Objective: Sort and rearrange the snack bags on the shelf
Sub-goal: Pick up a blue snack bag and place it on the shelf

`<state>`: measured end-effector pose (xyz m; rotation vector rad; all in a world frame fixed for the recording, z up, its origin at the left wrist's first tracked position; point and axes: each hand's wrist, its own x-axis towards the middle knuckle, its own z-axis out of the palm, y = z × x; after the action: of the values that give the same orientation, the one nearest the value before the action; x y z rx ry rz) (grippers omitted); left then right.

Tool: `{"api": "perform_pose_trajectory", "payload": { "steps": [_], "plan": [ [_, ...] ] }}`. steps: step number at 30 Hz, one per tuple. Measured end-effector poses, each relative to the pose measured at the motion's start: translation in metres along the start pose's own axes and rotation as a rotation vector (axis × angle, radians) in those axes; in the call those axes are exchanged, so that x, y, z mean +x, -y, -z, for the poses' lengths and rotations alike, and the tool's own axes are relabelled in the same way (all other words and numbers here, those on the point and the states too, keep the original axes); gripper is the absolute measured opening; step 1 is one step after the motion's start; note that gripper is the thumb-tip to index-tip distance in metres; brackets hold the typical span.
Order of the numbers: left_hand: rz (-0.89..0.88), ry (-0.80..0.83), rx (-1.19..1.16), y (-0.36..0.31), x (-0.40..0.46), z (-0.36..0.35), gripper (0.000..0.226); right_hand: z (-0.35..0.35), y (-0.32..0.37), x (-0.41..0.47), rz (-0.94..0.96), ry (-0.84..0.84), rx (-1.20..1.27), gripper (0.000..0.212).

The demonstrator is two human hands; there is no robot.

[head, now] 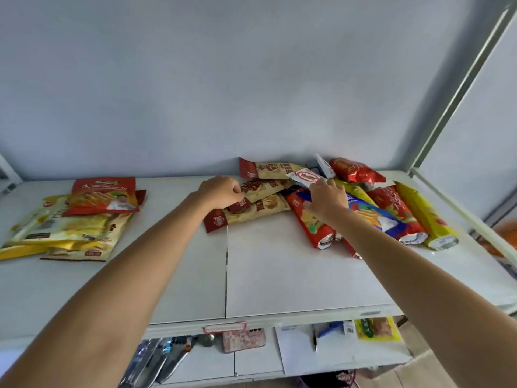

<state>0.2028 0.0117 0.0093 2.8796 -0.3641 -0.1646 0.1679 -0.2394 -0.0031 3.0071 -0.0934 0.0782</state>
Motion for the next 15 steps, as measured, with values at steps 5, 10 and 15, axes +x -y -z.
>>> {"api": "perform_pose_trajectory", "payload": {
  "steps": [5,10,15],
  "plan": [
    [0.013,0.016,0.015,-0.033,0.006,-0.008,0.021,-0.017,-0.046,-0.009,-0.041,0.134,-0.149,0.066],
    [0.024,0.026,0.038,-0.051,0.008,-0.011,0.03,-0.026,-0.066,-0.016,-0.016,0.068,-0.098,0.046],
    [0.019,0.036,-0.001,-0.055,0.011,-0.013,0.025,-0.005,-0.077,-0.019,-0.054,0.02,0.077,0.017]
  ]
}}
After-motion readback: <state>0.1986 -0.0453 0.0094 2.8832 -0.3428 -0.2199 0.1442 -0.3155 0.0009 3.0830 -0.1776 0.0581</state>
